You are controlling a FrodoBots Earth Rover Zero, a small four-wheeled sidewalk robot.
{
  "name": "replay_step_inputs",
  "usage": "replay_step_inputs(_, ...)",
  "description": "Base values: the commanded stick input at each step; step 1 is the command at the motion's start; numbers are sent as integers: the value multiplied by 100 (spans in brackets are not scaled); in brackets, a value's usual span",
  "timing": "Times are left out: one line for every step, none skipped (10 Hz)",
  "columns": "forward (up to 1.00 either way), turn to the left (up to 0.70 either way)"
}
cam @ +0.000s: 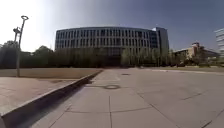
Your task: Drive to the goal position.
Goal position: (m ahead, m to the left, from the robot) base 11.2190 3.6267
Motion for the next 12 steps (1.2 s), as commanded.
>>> replay_step_inputs(5, 3)
replay_step_inputs(5, 1)
replay_step_inputs(5, 1)
replay_step_inputs(5, 1)
replay_step_inputs(5, 1)
replay_step_inputs(5, 1)
replay_step_inputs(5, 1)
replay_step_inputs(5, 1)
replay_step_inputs(5, 1)
replay_step_inputs(5, 1)
replay_step_inputs(5, 1)
replay_step_inputs(5, 1)
